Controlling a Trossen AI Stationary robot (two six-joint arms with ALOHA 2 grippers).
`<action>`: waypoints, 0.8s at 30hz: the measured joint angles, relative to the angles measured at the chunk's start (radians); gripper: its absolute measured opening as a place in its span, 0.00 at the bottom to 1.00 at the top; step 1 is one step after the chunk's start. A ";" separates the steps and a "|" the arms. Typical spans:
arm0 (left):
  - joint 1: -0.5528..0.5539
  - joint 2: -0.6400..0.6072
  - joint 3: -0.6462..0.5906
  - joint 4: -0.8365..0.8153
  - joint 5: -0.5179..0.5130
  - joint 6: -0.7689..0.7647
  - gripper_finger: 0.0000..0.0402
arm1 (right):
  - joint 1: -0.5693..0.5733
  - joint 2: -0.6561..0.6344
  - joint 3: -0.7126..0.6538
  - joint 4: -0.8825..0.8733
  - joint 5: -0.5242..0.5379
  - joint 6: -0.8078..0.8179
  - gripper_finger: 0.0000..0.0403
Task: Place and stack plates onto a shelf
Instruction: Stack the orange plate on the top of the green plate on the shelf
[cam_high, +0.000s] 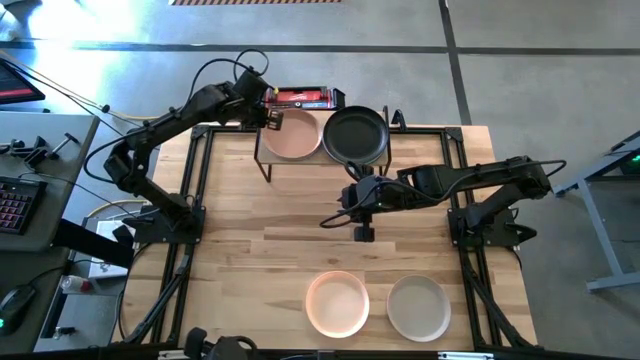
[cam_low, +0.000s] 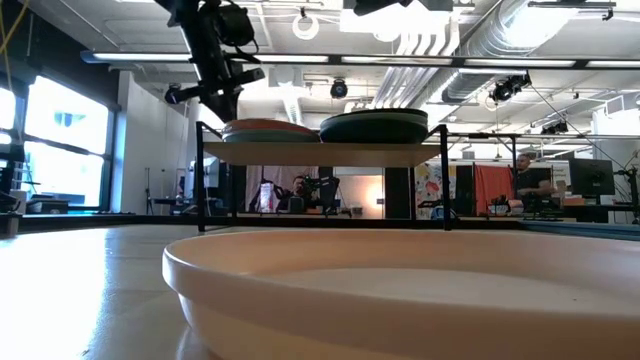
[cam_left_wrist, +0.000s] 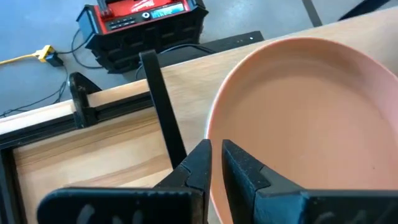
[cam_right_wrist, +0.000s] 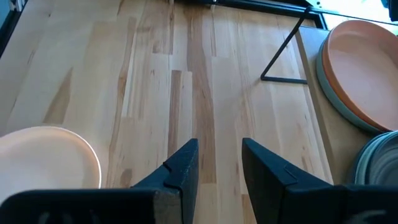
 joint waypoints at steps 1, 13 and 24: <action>0.003 0.000 0.000 0.000 0.008 0.007 0.08 | 0.000 0.000 0.000 -0.001 0.000 0.000 0.25; 0.026 0.000 0.000 -0.001 0.236 0.022 0.19 | 0.000 0.000 0.000 -0.003 0.000 0.000 0.25; -0.035 -0.001 0.000 -0.065 0.533 0.040 0.15 | 0.000 0.000 0.000 -0.035 -0.009 0.051 0.25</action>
